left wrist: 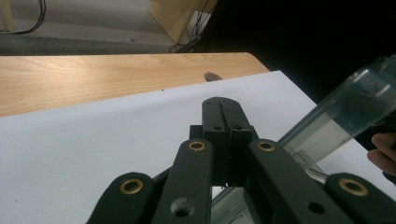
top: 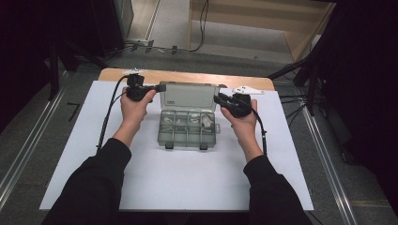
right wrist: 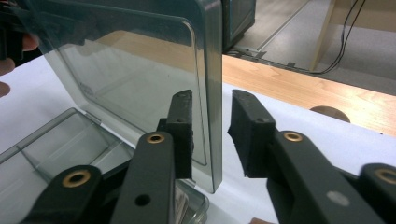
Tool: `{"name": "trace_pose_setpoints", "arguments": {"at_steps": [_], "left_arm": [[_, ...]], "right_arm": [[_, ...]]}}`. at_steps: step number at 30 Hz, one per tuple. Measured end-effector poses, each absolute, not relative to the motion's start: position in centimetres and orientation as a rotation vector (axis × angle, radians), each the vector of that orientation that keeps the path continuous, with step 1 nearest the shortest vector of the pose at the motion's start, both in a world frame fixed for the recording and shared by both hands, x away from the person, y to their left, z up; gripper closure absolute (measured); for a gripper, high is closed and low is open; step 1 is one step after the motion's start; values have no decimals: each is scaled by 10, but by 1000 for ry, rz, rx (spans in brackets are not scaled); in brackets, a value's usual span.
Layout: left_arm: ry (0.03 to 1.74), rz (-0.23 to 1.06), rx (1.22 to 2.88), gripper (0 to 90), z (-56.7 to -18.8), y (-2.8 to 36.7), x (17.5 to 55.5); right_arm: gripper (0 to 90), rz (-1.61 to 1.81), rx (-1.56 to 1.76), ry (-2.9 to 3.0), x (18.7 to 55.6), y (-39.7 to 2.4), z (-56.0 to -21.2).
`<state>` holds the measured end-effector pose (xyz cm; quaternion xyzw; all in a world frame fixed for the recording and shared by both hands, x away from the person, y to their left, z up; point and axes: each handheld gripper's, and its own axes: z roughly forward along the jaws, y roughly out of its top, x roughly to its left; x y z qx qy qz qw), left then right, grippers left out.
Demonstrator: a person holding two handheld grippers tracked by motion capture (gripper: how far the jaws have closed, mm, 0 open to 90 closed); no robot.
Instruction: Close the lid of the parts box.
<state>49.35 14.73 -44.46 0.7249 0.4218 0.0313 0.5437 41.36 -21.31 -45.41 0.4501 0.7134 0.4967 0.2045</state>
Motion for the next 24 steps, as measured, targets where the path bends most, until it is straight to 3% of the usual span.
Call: {"name": "trace_pose_setpoints", "arguments": {"at_steps": [12, 24], "left_arm": [[959, 85, 1745, 891, -440, 145, 488], [936, 70, 1731, 891, -440, 146, 481]], "right_arm": [[618, 1395, 1244, 2005, 401, -230, -456], [852, 1413, 1384, 1946, 405, -230, -452]]}}
